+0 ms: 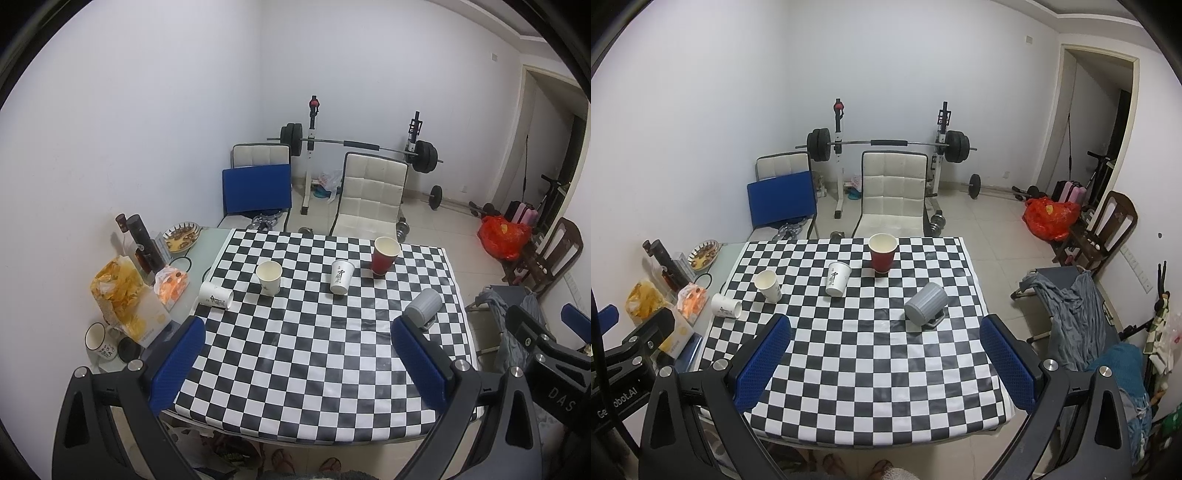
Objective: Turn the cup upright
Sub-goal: 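Move the left tool toward the cream plant-print paper cup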
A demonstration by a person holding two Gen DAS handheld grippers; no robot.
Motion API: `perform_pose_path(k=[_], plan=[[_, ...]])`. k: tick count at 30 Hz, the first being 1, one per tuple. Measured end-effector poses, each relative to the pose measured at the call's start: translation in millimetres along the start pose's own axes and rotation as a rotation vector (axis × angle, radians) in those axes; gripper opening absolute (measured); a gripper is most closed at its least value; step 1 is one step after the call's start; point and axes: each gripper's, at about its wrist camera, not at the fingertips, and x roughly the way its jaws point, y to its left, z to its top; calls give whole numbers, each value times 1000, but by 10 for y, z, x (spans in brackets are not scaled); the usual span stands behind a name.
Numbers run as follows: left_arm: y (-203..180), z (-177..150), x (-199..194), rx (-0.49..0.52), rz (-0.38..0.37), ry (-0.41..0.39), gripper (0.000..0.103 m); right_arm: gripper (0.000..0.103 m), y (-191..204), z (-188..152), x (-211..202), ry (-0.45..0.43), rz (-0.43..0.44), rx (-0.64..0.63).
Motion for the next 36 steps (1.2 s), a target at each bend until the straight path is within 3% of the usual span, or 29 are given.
perform_pose_path(k=[5,8,15,21,28,36], plan=[[50,-123,143,-18,22,27,103,103,-52,-81,223,29,17,6],[8,-181,373,-18,77,56,103,103,-108,-168,505,80,29,7],[-38,-330,988,-9,174,140,103,103,-141,-447,1450,236,46,-15],[-92,-402,1683,7,192,261,103,103,-122,-656,2323,359,30,-35],[-148,-277,2628,49,169,387,103,103,-25,-689,3402,495,-11,-19],[-155,126,3736,91,93,491,103,103,176,-522,4518,609,-59,22]])
